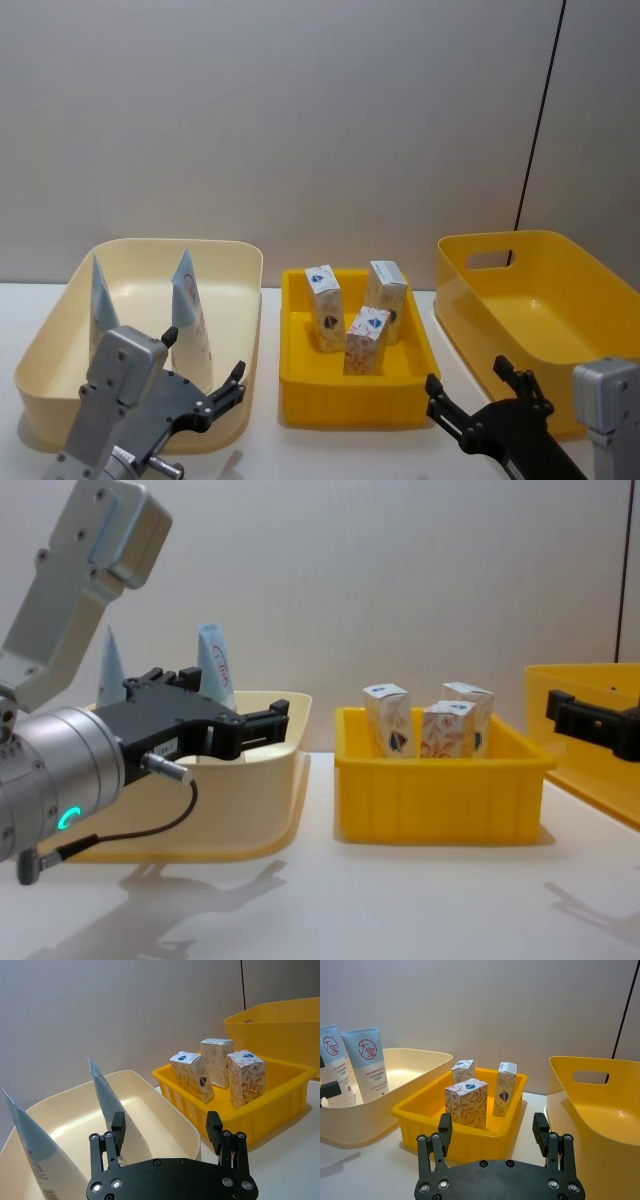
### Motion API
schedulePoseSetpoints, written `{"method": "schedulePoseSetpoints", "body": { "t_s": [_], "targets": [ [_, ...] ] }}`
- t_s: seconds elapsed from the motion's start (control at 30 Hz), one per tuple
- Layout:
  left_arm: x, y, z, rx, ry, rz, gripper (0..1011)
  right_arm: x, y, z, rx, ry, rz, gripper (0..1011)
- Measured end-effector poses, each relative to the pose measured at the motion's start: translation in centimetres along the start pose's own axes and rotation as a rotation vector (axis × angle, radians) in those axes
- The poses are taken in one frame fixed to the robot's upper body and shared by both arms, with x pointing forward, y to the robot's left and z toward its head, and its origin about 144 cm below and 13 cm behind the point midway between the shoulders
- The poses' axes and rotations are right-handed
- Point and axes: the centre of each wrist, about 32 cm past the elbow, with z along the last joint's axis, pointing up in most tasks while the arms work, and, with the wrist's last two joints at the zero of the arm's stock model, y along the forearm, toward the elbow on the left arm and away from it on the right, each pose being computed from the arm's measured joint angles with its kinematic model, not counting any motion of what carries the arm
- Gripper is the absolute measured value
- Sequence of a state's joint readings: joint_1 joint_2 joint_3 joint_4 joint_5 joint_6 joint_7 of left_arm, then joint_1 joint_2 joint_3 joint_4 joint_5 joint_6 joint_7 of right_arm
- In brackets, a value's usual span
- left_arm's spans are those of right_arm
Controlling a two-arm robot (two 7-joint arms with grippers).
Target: Bimanual collaborative sorting of washing and personal care products
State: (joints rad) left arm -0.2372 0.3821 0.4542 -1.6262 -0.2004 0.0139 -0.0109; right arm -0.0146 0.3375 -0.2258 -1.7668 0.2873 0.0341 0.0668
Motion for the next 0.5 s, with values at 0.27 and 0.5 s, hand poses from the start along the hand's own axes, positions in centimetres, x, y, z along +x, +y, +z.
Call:
{"method": "schedulePoseSetpoints", "body": {
  "t_s": [0.27,0.5],
  "targets": [
    [0.00,0.00,0.00,0.000,0.000,0.000,1003,0.00,0.00,0.00,0.000,0.000,0.000,1001],
    [0.00,0.00,0.00,0.000,0.000,0.000,1003,0.00,0.00,0.00,0.000,0.000,0.000,1001]
  ]
}}
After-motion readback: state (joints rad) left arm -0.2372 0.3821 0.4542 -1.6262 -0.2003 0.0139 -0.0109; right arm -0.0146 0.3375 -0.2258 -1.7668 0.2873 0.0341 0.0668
